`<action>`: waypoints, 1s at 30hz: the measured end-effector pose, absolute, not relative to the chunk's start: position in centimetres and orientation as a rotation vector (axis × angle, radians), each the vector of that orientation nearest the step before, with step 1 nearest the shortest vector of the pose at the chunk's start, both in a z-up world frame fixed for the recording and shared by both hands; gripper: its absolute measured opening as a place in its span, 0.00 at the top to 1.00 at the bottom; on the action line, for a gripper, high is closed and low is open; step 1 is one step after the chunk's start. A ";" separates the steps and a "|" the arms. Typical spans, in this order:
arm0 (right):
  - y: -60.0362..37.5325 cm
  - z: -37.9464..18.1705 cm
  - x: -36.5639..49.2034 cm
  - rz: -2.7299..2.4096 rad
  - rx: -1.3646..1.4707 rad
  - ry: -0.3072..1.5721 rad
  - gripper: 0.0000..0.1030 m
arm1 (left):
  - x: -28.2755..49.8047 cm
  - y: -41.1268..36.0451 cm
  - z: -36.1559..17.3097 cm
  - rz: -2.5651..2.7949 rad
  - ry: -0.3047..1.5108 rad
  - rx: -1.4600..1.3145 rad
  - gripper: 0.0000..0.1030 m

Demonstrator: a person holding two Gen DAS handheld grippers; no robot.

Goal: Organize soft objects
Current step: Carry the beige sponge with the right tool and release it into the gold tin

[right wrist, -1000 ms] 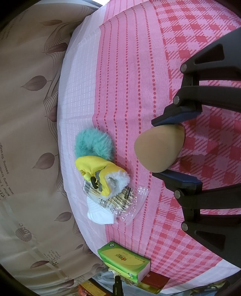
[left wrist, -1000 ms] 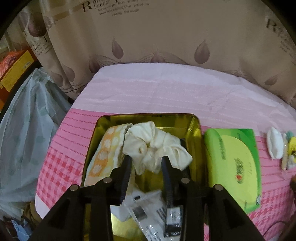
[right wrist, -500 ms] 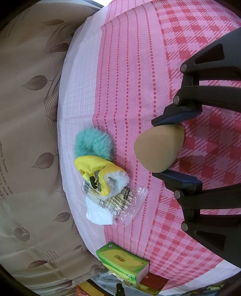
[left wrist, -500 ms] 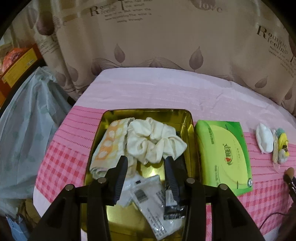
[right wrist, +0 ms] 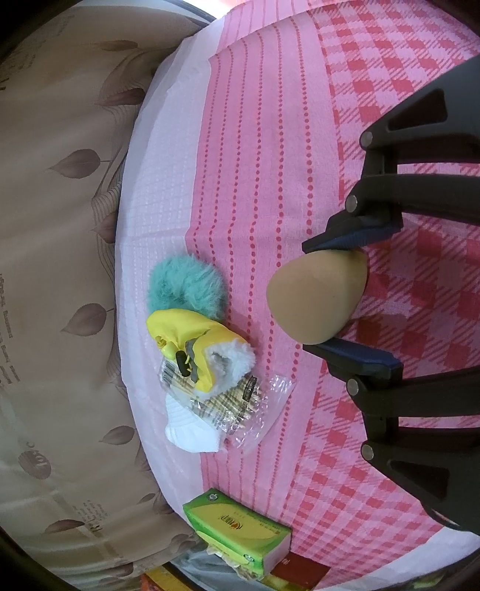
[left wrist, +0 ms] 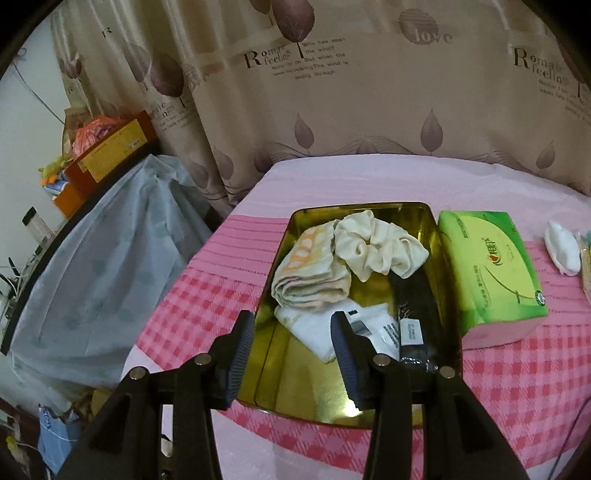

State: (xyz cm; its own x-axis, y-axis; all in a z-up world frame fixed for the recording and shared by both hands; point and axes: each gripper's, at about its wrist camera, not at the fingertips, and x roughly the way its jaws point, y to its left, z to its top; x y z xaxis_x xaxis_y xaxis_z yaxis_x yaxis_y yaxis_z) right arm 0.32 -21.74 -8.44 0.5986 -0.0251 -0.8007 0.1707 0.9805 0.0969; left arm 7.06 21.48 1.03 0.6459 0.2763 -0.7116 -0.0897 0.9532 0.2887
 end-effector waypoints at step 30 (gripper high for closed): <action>-0.3 -0.9 4.3 0.333 -0.004 0.792 0.60 | 7.9 26.3 -0.1 0.264 0.893 0.058 0.55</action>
